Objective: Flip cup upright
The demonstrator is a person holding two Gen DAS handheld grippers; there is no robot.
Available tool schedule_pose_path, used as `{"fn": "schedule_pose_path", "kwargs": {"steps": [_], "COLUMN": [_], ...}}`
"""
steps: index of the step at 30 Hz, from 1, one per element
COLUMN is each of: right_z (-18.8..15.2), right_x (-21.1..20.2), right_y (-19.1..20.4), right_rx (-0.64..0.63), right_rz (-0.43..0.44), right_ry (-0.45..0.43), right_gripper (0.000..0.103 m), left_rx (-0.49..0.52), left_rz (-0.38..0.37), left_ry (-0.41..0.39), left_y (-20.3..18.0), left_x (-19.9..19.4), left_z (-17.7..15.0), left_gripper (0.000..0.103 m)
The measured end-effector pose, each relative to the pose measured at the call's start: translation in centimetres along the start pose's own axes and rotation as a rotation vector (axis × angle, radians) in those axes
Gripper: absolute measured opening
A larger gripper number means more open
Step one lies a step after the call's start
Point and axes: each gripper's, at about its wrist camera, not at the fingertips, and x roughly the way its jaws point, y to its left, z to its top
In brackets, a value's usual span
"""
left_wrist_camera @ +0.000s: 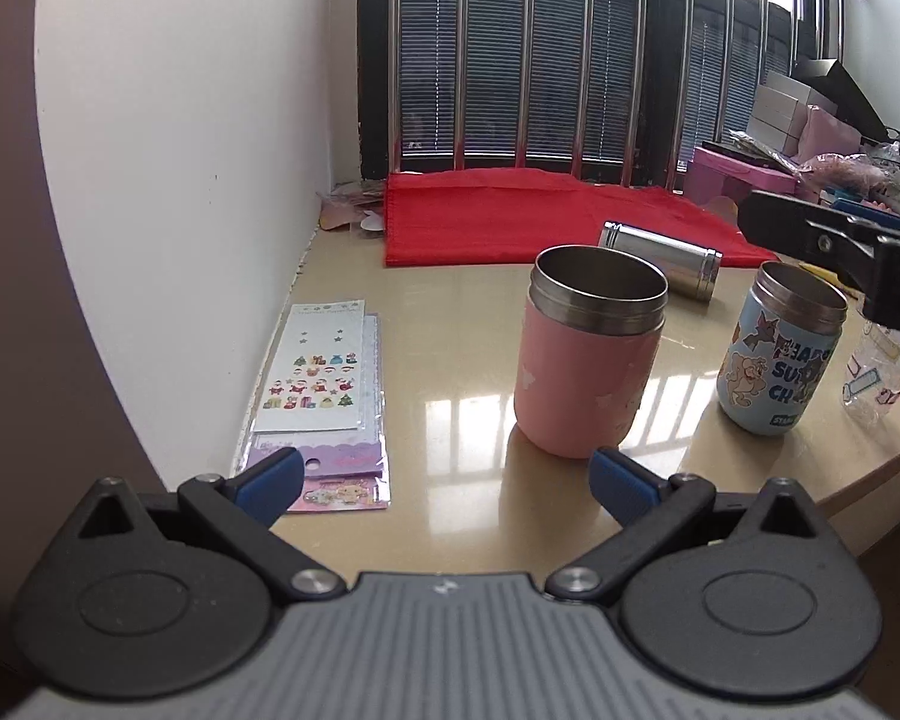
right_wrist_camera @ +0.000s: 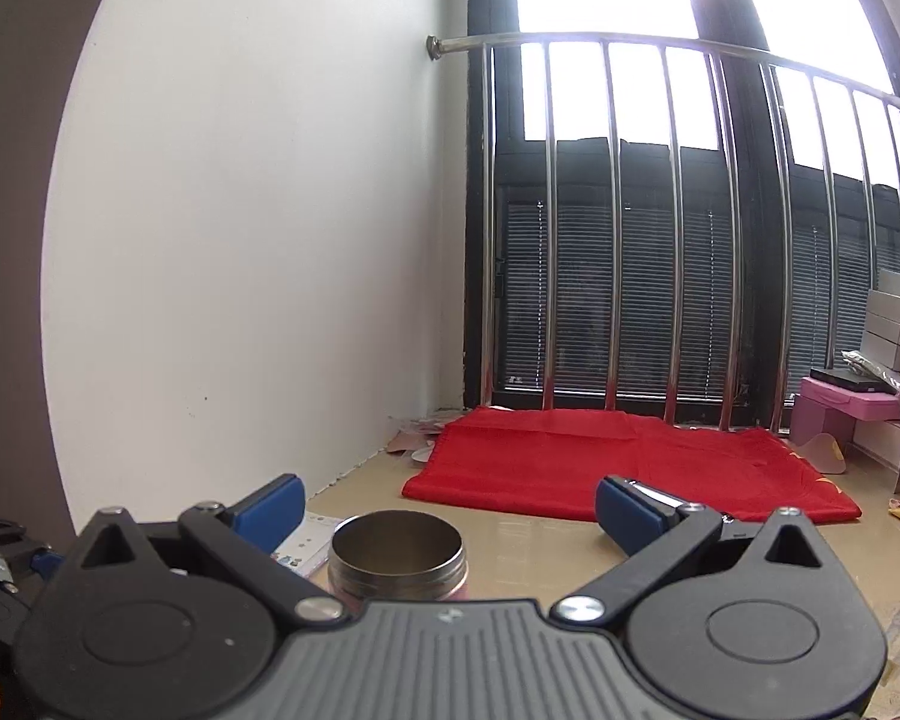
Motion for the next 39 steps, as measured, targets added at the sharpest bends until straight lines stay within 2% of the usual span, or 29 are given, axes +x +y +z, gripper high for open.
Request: {"fn": "schedule_pose_path", "kwargs": {"steps": [7,15,19,25,39], "right_z": [-0.2,0.6,-0.7,-3.2,-4.6], "right_x": [-8.6,-18.1,-21.3,-23.7,-26.0], "right_y": [-6.2,-12.4,-14.0,-14.6,-14.1], "right_rx": [0.006,0.024,0.049,0.073,0.086], "right_rz": [0.026,-0.044,-0.075,-0.092,-0.097], "right_ry": [0.014,0.073,0.097,0.144,0.12], "right_gripper": [0.103,0.103,0.103,0.103,0.103], "left_rx": [-0.052,-0.171,-0.167,-0.139,-0.115], "left_rz": [0.065,0.089,0.039,0.035,0.026], "left_ry": [-0.139,-0.134,-0.122,-0.109,-0.114], "left_y": [-8.5,-15.9,-17.5,-18.6,-19.3], "left_x": [-6.4,-13.6,-15.5,-16.3,-17.1], "left_z": [-0.5,-1.8,-3.3,-5.4,-7.1], "left_gripper": [0.103,0.103,0.103,0.103,0.103]}}
